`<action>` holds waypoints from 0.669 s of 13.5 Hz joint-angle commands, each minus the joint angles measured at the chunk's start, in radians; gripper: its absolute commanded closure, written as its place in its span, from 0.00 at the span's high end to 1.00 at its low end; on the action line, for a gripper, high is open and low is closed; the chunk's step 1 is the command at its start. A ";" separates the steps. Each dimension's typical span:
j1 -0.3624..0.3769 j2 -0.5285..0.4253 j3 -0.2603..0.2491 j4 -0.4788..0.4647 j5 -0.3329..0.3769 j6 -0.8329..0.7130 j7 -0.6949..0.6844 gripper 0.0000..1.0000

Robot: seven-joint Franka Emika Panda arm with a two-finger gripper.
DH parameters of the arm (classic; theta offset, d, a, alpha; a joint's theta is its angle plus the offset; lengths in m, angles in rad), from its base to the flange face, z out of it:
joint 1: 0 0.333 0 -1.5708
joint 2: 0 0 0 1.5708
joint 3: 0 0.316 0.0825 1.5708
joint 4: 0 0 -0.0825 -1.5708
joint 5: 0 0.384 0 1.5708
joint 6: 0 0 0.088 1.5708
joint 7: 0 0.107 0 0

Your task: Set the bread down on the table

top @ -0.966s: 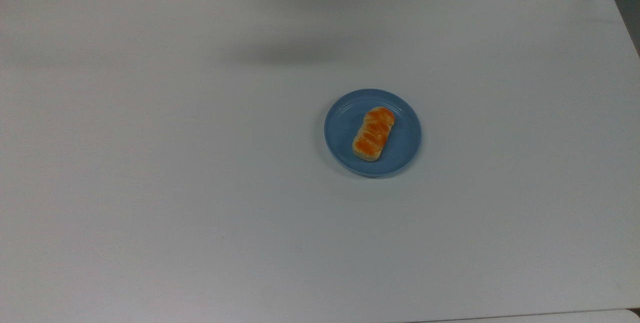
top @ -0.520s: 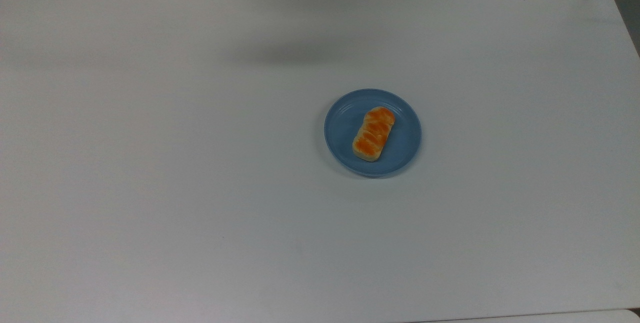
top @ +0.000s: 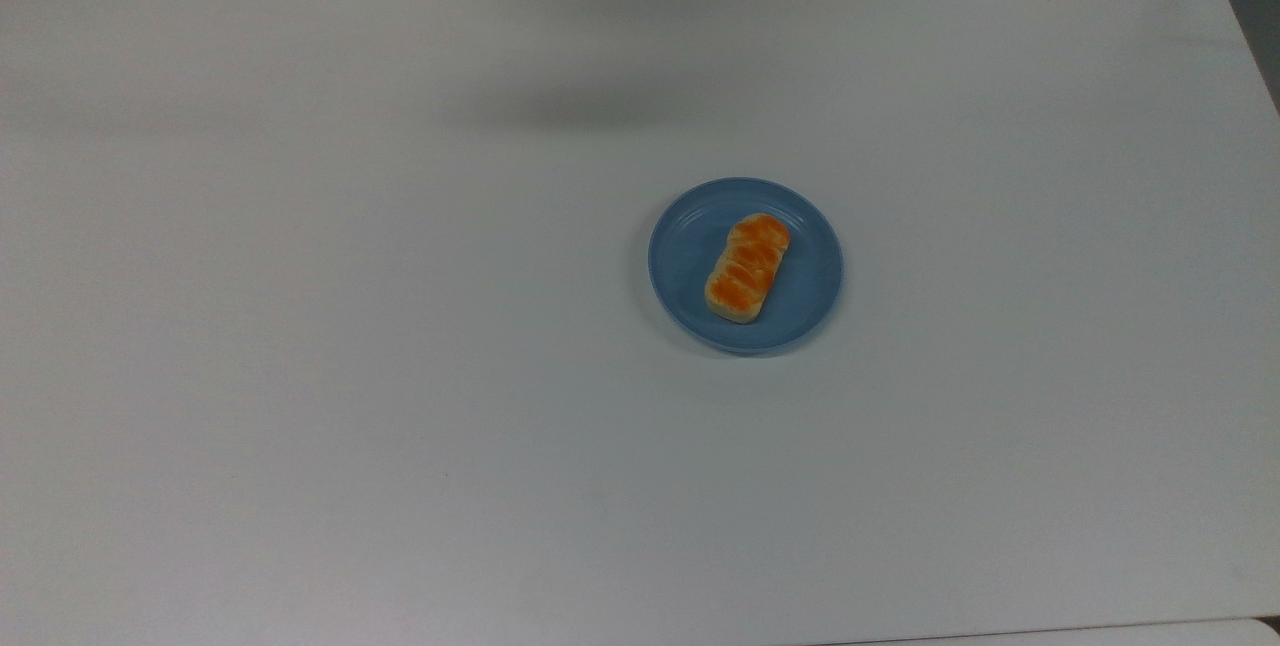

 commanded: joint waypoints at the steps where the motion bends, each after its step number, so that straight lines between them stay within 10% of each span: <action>1: 0.020 -0.013 -0.020 -0.022 0.011 0.022 -0.007 1.00; 7: 0.107 0.053 -0.006 -0.032 0.014 0.023 0.037 1.00; 9: 0.158 0.091 0.032 -0.096 0.042 0.121 0.271 1.00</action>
